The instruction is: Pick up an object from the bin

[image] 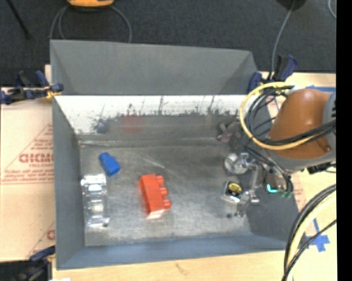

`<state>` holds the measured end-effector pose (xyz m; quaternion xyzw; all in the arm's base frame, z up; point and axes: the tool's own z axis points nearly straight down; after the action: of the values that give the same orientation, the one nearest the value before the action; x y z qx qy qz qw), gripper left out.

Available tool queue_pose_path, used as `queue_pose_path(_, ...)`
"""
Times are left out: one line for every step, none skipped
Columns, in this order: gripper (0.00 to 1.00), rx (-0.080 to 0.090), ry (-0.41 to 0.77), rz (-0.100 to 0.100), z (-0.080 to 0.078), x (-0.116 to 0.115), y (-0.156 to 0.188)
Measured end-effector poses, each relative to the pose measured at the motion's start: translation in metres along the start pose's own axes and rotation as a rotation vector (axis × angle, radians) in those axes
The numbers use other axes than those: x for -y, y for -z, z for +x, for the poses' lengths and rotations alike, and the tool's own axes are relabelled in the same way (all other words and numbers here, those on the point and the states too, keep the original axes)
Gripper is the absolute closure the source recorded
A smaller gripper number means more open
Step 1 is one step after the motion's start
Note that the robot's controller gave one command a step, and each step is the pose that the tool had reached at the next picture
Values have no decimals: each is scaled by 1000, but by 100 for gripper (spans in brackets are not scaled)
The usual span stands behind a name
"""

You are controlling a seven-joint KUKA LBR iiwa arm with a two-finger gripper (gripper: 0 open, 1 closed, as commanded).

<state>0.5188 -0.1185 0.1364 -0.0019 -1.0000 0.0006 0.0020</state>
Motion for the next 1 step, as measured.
queue_pose_path(0,13,81,0,-17,29,-65)
